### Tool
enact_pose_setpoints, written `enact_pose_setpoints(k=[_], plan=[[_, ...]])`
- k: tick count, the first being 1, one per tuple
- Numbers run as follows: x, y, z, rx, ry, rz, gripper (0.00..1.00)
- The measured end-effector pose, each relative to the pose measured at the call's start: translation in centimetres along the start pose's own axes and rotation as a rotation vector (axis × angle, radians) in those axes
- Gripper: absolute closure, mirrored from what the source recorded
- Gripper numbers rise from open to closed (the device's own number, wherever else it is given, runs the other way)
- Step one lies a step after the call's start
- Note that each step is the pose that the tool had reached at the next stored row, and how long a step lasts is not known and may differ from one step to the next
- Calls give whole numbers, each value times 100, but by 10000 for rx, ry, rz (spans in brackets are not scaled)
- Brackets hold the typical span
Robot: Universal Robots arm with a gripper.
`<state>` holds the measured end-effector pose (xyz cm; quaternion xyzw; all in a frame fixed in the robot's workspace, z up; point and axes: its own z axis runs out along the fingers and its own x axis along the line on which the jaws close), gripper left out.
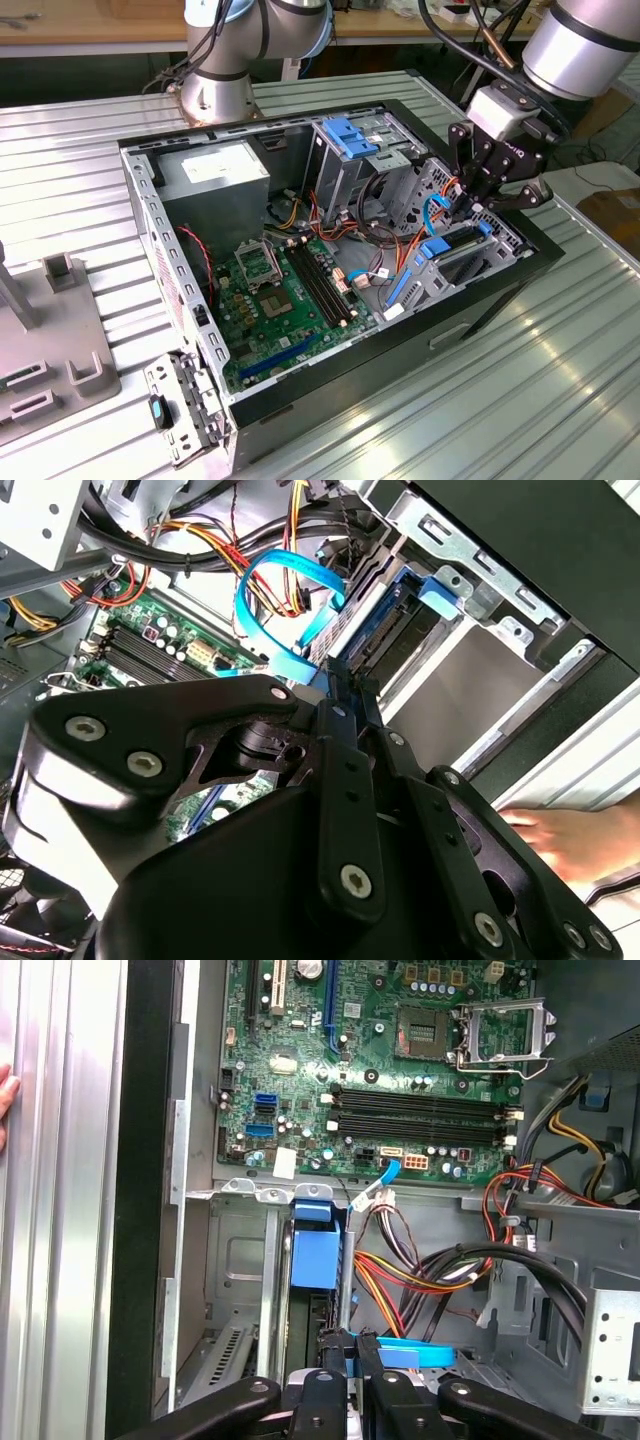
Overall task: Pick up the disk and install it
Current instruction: 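Insert the first disk wire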
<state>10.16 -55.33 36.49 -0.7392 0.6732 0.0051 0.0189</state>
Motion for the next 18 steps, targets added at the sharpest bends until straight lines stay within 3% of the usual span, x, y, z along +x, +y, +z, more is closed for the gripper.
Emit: enact_pose_setpoints(k=[11,14,18], plan=[[43,-1,9,9,-3,0,84],[67,4,48,137,6,-8,84],[69,5,82,167,7,-9,84]])
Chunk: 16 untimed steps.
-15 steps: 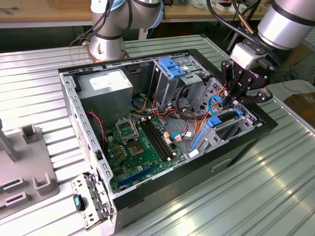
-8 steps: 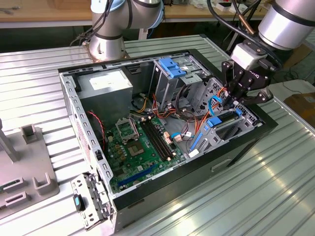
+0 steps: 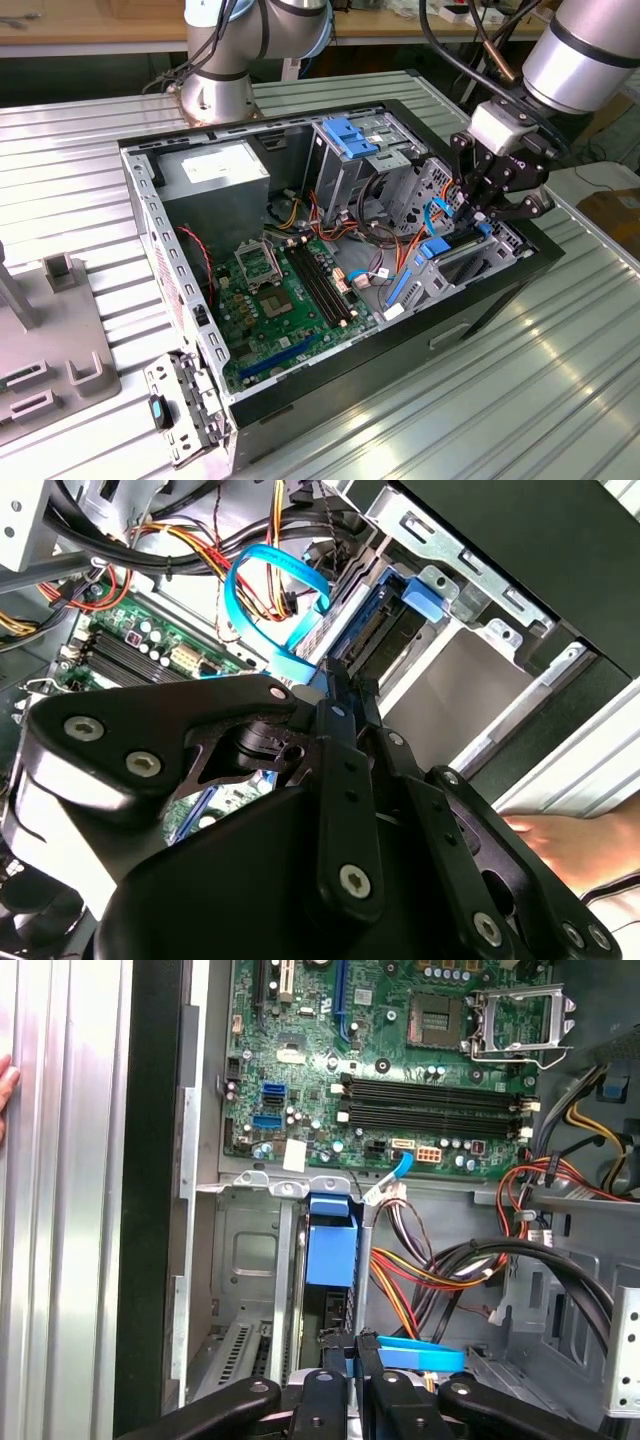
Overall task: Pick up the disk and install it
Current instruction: 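Insert the first disk wire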
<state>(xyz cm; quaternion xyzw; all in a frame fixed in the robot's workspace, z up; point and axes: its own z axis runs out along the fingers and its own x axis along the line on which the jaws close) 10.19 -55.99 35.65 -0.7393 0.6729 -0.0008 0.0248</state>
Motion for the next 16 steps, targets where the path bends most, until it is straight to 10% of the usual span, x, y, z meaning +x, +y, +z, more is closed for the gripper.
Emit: enact_pose_setpoints(k=[16], plan=[[1,-10,5,1,-5,0,84]])
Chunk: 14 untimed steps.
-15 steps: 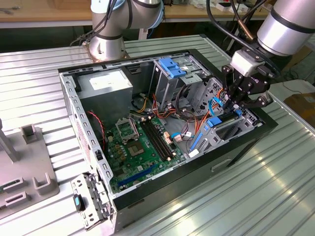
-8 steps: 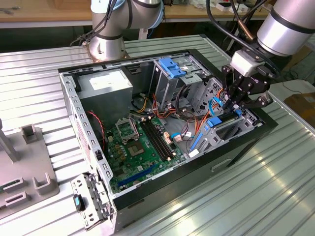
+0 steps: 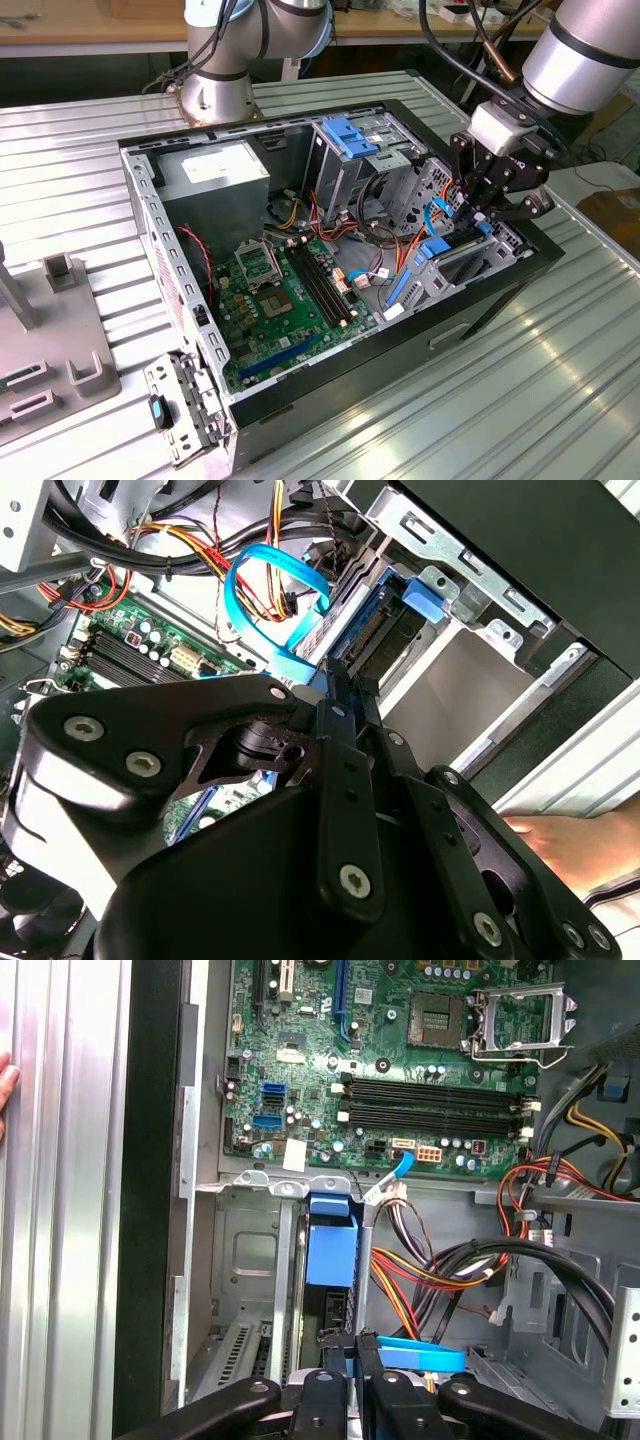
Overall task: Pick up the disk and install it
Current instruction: 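Insert the first disk wire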
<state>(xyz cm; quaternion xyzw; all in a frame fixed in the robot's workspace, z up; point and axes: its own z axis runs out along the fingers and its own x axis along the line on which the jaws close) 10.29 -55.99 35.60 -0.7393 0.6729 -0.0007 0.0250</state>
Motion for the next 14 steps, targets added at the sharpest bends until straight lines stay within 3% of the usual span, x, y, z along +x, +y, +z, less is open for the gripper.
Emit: enact_pose_setpoints(k=[4,14], plan=[[3,2,26,106,15,-9,84],[9,14,75,148,2,-10,84]])
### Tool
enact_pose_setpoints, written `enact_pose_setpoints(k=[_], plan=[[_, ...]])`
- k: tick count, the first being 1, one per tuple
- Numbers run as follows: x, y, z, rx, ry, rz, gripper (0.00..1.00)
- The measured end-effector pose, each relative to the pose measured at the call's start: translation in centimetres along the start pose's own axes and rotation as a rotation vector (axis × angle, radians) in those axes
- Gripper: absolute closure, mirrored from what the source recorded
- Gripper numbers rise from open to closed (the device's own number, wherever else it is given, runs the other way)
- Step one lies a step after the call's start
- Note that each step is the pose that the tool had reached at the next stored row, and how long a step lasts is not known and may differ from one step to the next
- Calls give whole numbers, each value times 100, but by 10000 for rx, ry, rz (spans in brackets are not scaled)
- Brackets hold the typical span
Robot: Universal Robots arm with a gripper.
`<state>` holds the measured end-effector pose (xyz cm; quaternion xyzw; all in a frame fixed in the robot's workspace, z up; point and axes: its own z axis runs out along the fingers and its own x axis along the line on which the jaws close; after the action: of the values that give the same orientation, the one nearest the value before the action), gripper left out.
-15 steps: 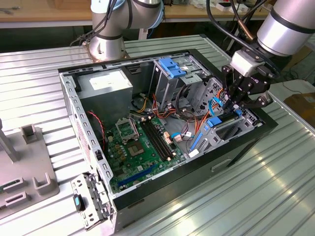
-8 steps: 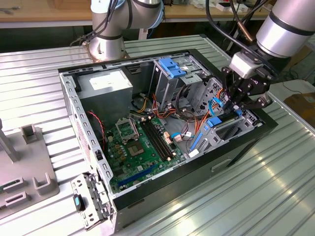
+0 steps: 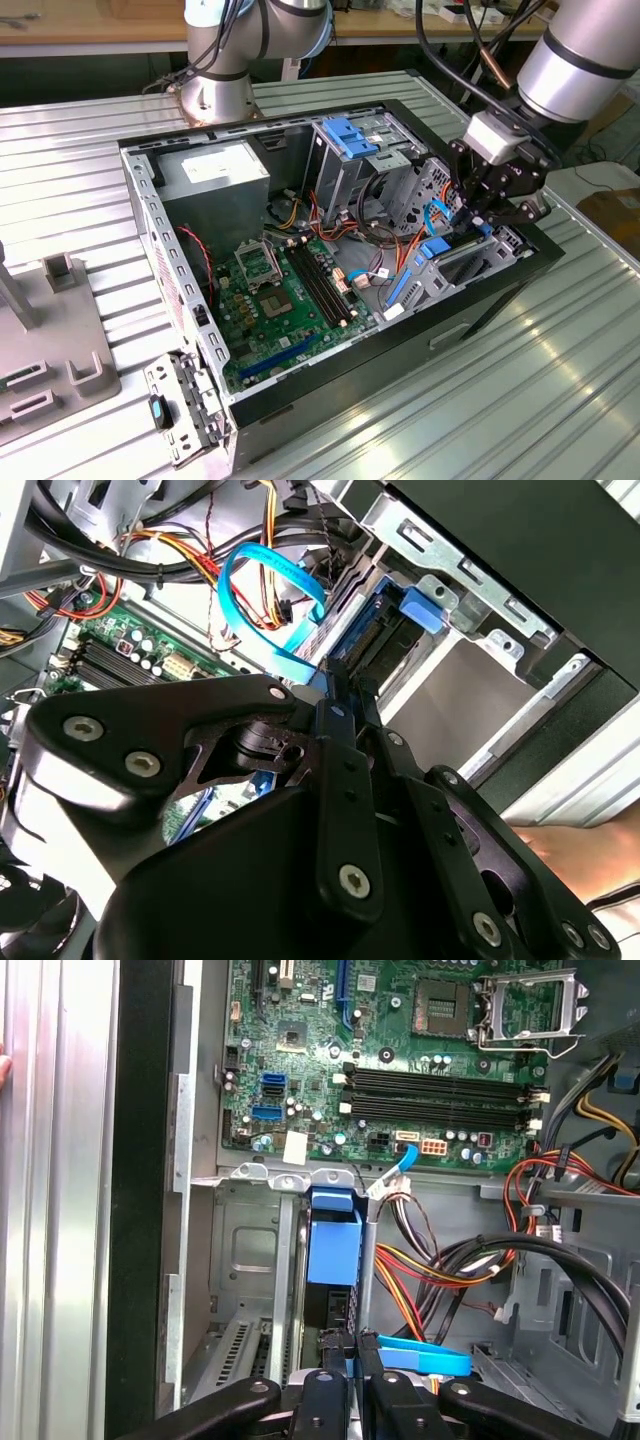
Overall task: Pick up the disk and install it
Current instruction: 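Insert the first disk wire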
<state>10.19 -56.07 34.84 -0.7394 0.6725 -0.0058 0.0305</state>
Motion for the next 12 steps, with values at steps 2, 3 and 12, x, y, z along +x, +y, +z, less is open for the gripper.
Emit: enact_pose_setpoints(k=[2,3,12], plan=[[4,1,-2,1,-24,2,84],[7,1,-1,2,-31,3,84],[39,10,-10,76,-332,16,84]])
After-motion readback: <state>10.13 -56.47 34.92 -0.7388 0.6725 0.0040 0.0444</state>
